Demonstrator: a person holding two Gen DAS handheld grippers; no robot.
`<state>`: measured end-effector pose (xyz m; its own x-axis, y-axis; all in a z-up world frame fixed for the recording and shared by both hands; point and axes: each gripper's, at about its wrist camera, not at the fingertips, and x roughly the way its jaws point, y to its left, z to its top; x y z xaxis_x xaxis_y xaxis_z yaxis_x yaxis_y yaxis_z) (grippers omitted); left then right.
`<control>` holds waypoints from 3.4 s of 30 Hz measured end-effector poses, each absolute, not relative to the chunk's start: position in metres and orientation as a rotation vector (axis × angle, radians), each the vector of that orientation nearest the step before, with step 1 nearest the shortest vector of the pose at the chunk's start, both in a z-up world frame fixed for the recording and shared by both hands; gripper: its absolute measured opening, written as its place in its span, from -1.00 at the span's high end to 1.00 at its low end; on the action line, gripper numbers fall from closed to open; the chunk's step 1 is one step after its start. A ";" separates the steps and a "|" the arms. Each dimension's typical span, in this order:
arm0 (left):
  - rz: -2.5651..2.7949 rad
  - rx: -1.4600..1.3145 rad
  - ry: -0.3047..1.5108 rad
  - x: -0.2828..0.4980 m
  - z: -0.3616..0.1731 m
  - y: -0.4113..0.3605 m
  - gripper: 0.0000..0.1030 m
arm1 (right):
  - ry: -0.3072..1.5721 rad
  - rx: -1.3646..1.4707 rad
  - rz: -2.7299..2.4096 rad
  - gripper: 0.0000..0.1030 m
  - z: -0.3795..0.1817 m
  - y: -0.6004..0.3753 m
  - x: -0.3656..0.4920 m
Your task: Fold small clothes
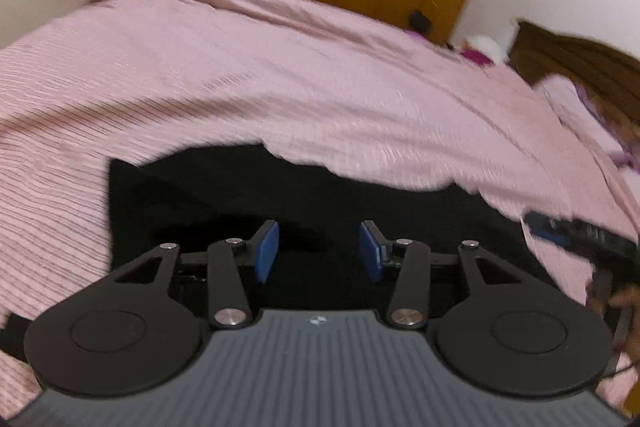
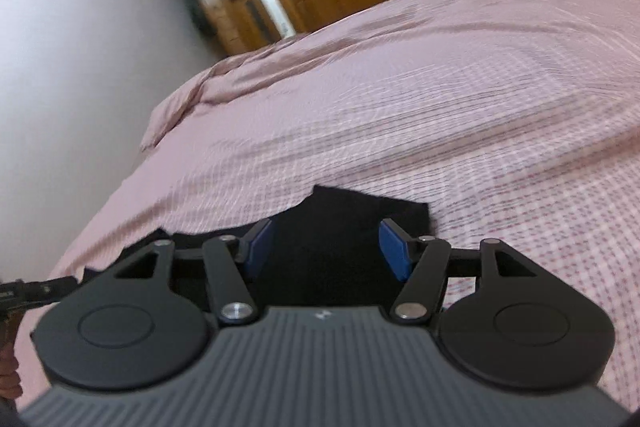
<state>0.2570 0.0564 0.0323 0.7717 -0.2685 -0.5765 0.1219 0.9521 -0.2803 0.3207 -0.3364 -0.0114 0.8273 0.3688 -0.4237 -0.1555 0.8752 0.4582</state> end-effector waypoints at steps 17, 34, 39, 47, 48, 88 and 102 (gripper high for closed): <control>0.109 -0.101 0.637 0.331 -0.006 0.074 -0.01 | 0.603 0.437 0.245 -0.17 -0.021 -0.333 0.364; 0.134 -0.011 0.653 0.335 -0.031 0.068 -0.39 | 0.639 0.312 0.173 0.72 -0.043 -0.306 0.385; 0.131 -0.028 0.683 0.329 -0.020 0.072 -0.55 | 0.620 0.379 0.160 0.24 -0.028 -0.314 0.364; 0.129 -0.007 0.729 0.298 0.001 0.073 -0.67 | 0.523 0.404 0.149 -0.44 0.002 -0.317 0.298; 0.125 -0.010 0.737 0.294 0.003 0.072 -0.69 | 0.521 0.410 0.145 -0.44 0.003 -0.317 0.291; 0.053 -0.018 0.859 0.224 -0.002 0.028 -0.96 | 0.549 0.660 0.063 -0.72 -0.054 -0.324 0.204; 0.050 -0.025 0.862 0.225 -0.003 0.028 -1.00 | 0.539 0.719 0.118 -0.72 -0.058 -0.310 0.234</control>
<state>0.2245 0.0282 -0.0031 0.6500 0.0334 -0.7592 -0.0539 0.9985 -0.0023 0.2344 -0.3098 -0.0584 0.8581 0.2829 -0.4285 0.0786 0.7523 0.6541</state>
